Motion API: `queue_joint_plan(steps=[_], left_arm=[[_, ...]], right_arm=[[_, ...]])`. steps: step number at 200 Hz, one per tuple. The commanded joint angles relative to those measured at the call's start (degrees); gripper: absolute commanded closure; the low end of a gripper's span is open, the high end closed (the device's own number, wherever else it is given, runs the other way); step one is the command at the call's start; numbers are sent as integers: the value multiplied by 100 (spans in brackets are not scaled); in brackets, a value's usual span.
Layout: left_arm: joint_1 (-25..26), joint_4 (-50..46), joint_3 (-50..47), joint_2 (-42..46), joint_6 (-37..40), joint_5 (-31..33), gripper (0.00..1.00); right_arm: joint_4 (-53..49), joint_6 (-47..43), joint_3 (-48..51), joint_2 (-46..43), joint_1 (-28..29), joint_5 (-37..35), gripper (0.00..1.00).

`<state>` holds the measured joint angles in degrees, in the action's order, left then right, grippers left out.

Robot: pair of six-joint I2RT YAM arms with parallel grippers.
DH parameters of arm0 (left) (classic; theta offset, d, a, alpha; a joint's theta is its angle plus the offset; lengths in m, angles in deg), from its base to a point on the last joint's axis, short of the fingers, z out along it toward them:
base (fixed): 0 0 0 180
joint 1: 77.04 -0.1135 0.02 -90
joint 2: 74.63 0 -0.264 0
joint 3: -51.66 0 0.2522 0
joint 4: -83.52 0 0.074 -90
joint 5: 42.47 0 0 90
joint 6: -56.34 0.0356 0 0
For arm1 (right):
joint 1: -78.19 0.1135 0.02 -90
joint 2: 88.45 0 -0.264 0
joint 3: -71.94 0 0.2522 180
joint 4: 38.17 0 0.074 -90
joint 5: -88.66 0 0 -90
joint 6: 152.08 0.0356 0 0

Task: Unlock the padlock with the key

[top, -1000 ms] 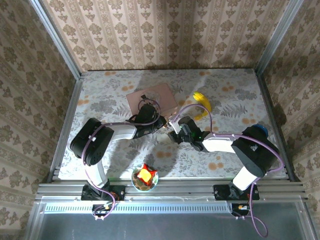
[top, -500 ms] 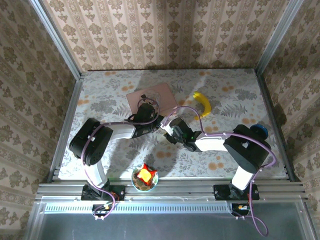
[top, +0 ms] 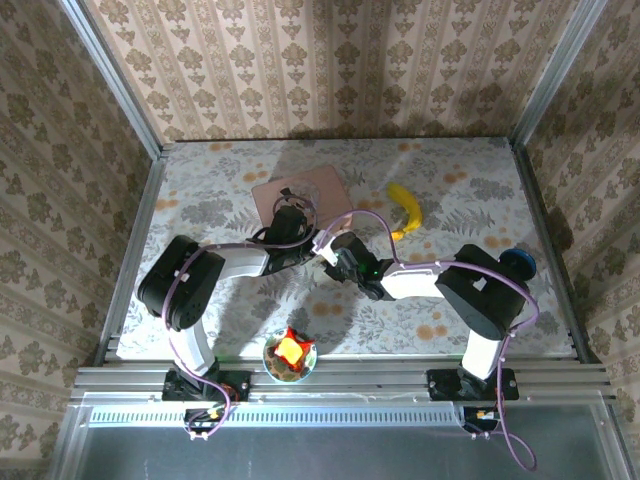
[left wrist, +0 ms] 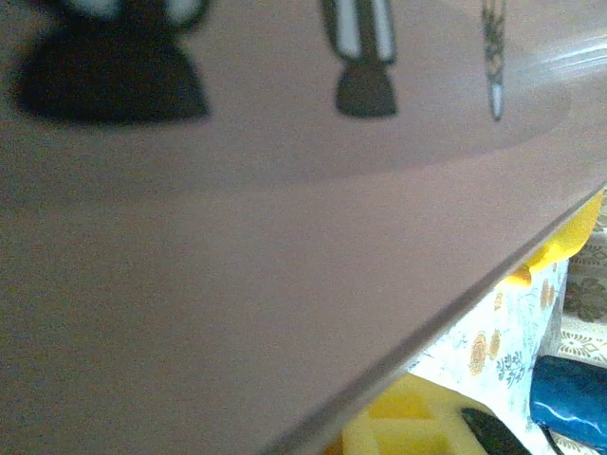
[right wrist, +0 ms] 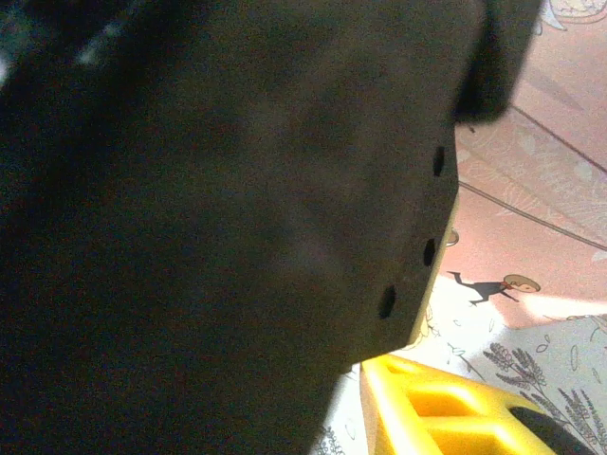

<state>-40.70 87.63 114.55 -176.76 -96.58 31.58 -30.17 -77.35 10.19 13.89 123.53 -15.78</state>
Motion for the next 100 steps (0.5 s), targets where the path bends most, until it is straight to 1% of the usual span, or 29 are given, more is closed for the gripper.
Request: queue_joint_plan(steps=[1,34,68,100], left_arm=[[-4,-334,-157,12,-546,-731,100],[-4,-354,-149,69,-531,-726,100],[-4,-450,-97,144,-455,-732,100],[-4,-610,-34,210,-338,-778,100]], right_arm=[[-243,-110,-35,255,-30,-247,65],[-338,-76,0,326,-34,-234,65],[-330,83,103,307,-90,-103,72],[-358,219,85,223,-225,278,90]])
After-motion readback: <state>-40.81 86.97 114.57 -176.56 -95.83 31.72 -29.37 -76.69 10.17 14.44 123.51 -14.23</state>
